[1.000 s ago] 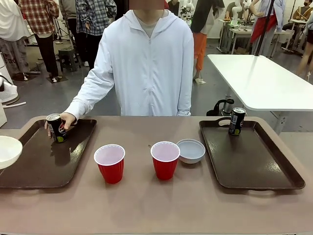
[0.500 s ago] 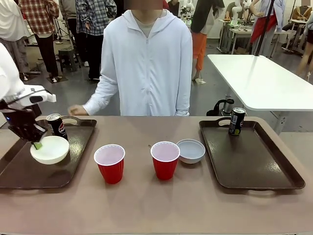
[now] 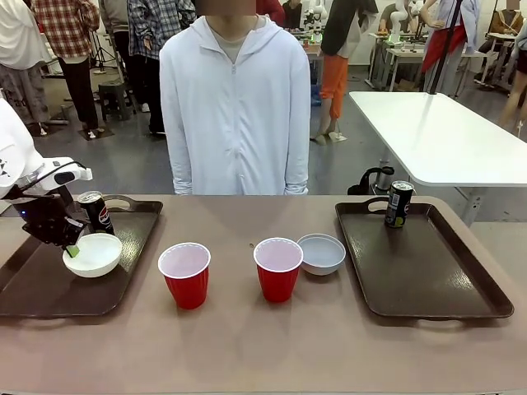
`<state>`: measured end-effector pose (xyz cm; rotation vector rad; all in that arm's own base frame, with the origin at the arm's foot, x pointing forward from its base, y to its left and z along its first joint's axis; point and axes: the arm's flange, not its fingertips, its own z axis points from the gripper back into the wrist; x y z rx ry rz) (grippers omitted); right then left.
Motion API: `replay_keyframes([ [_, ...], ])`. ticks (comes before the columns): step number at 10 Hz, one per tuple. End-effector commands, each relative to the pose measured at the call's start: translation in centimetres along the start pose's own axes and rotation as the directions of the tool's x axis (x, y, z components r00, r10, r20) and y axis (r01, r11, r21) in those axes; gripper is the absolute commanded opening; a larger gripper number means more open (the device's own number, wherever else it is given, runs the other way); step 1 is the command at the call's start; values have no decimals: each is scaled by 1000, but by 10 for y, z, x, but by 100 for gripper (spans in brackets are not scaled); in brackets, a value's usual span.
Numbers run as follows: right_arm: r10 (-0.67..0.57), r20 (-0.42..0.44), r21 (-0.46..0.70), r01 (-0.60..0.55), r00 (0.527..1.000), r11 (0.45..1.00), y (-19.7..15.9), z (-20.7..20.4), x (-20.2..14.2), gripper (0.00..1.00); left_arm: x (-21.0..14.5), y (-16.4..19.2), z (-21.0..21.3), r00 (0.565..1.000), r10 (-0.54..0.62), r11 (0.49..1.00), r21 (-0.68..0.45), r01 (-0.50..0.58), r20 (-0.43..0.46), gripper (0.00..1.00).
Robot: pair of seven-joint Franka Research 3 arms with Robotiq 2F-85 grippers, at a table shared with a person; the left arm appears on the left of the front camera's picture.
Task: Prepare tableware on both trays.
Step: Pick up a Picnic Bowl from the table and place it on a Handle tray.
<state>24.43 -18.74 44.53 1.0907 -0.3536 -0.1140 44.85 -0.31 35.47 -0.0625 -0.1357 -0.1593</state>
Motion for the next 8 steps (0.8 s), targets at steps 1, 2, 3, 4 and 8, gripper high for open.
replay_keyframes([
  [1,15,9,19,-15,1000,1000,0,0,0,100,2,4,7,1000,-12,999,-34,11,-8,64],
  [2,15,9,19,-15,1000,1000,0,0,0,100,2,3,13,1000,-11,999,-36,10,-16,100],
  [3,15,9,19,-15,1000,1000,0,0,0,100,0,1,21,999,-13,998,-56,11,-40,100],
  [4,15,9,19,-15,1000,1000,0,0,0,100,-2,-3,34,998,-37,997,-70,33,-57,100],
  [8,15,9,19,-15,1000,1000,0,0,0,100,-11,-24,70,986,-88,996,-32,85,-142,75],
])
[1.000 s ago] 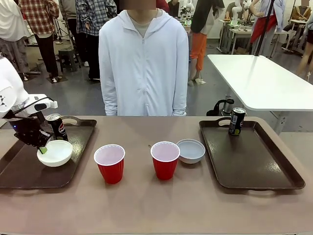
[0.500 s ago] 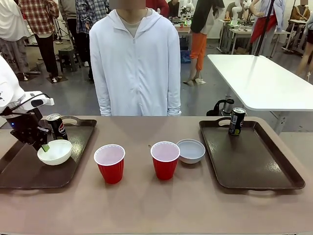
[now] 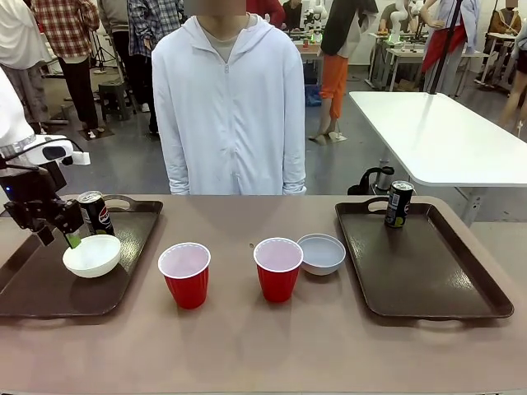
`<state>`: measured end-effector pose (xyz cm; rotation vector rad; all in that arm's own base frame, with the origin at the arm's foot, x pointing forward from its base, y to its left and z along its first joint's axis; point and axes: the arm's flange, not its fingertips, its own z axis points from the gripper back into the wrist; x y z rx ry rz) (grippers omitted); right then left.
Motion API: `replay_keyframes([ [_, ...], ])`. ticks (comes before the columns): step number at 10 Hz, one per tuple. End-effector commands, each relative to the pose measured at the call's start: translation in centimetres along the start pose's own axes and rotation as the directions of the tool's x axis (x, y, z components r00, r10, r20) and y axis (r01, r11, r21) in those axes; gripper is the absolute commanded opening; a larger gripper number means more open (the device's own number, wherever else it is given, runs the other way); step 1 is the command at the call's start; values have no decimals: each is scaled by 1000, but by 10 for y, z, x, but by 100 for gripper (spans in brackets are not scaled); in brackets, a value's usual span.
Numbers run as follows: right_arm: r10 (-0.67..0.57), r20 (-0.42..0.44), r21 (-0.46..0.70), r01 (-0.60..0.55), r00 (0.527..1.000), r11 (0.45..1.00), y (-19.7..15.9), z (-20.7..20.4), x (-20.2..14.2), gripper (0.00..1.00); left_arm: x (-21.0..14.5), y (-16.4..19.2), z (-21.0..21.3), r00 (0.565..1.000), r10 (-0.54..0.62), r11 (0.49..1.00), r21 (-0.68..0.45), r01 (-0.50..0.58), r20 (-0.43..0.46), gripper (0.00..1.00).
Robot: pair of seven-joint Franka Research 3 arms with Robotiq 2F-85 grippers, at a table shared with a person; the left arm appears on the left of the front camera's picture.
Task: Prepare tableware on both trays.
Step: Pick up a Picnic Bowl from the table and place it on a Handle tray.
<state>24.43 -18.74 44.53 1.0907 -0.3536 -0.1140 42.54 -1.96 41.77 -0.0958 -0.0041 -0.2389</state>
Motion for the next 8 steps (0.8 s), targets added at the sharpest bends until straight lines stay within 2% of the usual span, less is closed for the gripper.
replay_keyframes([
  [1,15,9,19,-16,1000,1000,0,0,0,100,2,-3,9,1000,-13,1000,28,14,-14,100],
  [2,15,9,19,-16,1000,1000,0,0,0,100,6,-2,10,1000,9,999,40,-8,-11,95],
  [4,15,9,19,-16,1000,1000,0,0,0,100,9,0,6,999,43,996,75,-44,17,95],
  [5,15,9,19,-16,1000,1000,0,0,0,100,2,-4,10,1000,-4,1000,17,4,-1,95],
  [8,15,9,19,-16,1000,1000,0,0,0,100,2,-4,10,1000,-4,1000,17,4,-1,95],
])
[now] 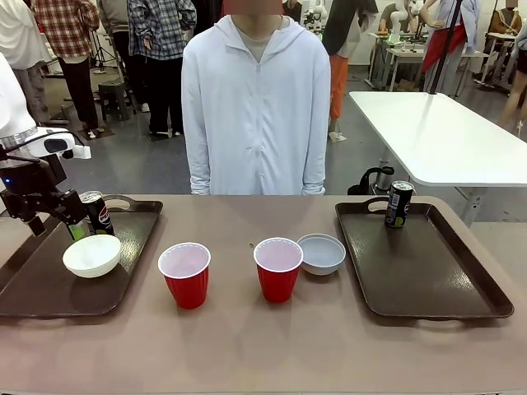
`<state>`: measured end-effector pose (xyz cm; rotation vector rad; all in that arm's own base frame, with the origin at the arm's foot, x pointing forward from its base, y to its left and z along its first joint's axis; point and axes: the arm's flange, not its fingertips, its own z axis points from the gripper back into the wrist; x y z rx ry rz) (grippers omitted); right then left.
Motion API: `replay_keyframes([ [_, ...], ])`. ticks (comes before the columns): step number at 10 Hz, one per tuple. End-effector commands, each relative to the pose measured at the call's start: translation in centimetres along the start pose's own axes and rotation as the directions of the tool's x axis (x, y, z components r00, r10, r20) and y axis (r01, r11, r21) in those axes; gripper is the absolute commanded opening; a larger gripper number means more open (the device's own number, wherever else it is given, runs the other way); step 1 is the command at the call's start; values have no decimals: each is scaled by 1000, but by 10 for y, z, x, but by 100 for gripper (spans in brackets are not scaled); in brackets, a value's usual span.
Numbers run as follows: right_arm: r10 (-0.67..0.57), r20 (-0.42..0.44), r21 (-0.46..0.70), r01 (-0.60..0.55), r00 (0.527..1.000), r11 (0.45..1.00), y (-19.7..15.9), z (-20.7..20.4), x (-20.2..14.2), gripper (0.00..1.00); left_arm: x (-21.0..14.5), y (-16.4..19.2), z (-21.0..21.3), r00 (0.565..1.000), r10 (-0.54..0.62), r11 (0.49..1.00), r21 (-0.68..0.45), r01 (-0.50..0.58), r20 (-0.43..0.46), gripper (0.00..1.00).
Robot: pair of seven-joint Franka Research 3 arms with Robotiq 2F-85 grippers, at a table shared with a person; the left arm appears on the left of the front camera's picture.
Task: Prepare tableware on both trays.
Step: Pick up a Picnic Bowl from the table and place it on a Handle tray.
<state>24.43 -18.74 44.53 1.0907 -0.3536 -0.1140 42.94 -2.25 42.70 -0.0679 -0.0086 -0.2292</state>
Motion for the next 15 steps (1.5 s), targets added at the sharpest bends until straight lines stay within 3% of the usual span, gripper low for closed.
replay_keyframes([
  [1,15,9,19,-15,1000,1000,0,0,0,100,-2,-1,1,1000,-13,1000,-11,13,-3,95],
  [2,15,9,19,-15,1000,1000,0,0,0,100,0,0,0,1000,0,1000,0,0,0,95],
  [3,0,0,0,0,1000,1000,0,0,0,100,16,21,24,990,-130,961,-252,113,-52,95],
  [4,-30,17,-46,31,999,998,-1,22,-15,100,18,34,44,977,-215,893,-408,192,-11,95],
  [7,-40,-38,-167,33,998,985,63,26,-18,100,-7,71,93,966,-241,784,-568,251,95,95],
  [9,4,-110,-257,-32,994,966,120,-16,-10,100,-15,142,103,985,-66,723,-673,157,158,95],
  [11,54,-167,-360,-112,984,926,160,-69,-6,100,-36,205,97,975,97,648,-757,89,198,95],
  [13,101,-199,-454,-183,975,872,184,-125,-1,100,-47,262,81,954,203,560,-826,71,220,95],
  [15,121,-247,-521,-237,962,820,192,-180,-2,100,-53,293,64,934,273,514,-856,62,231,95],
])
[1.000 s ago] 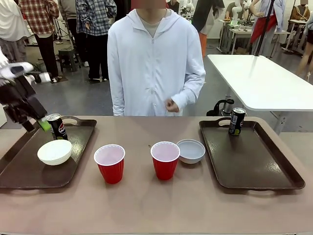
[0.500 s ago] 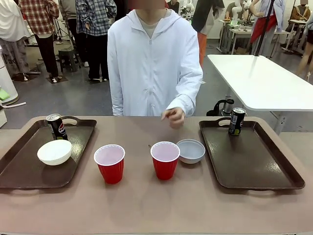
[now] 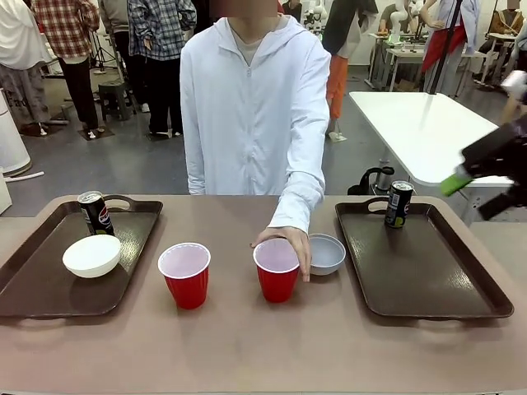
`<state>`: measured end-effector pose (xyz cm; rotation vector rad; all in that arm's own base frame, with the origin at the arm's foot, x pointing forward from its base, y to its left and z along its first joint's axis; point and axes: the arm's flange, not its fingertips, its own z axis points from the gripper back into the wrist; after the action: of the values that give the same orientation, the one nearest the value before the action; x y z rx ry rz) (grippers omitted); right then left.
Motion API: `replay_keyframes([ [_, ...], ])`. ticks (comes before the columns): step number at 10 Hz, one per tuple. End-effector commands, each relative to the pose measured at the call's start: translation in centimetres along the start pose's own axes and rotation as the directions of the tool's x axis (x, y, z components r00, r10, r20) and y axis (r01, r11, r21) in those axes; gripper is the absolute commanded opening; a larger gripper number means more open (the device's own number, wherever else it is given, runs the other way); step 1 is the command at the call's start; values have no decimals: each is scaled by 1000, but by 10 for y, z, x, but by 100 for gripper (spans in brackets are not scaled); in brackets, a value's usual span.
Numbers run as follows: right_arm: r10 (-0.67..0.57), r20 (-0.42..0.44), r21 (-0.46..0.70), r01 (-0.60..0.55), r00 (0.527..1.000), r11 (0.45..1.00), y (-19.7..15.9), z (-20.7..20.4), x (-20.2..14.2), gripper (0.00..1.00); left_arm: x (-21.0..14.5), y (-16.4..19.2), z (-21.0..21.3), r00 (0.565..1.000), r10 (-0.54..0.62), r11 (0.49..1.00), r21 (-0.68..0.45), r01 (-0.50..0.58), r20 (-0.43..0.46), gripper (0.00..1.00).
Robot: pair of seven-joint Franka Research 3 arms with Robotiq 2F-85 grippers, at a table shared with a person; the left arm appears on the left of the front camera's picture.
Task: Prepare tableware on both trays.
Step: Pick up a Picnic Bowl from the table and place it on a Handle tray.
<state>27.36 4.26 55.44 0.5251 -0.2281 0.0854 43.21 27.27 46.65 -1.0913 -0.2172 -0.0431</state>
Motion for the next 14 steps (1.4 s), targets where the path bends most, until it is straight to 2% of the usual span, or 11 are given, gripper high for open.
replay_keyframes([
  [1,7,-17,-105,-8,1000,994,15,-45,14,100,17,15,10,1000,-14,998,-62,16,28,95],
  [3,44,-11,-183,-46,999,982,28,-70,12,100,20,28,14,1000,7,997,-77,-5,18,95],
  [4,52,-36,-120,-56,998,991,33,-63,5,100,23,28,14,1000,13,996,-84,-12,3,95],
  [9,86,-27,-128,-89,996,988,32,-58,13,100,16,31,7,999,27,998,-63,-26,17,95],
  [11,43,41,-327,-28,998,945,37,-91,46,100,16,31,7,999,27,998,-63,-26,17,95],
  [14,153,-61,-423,-165,986,891,43,-136,91,100,16,31,7,999,27,998,-63,-26,17,95],
])
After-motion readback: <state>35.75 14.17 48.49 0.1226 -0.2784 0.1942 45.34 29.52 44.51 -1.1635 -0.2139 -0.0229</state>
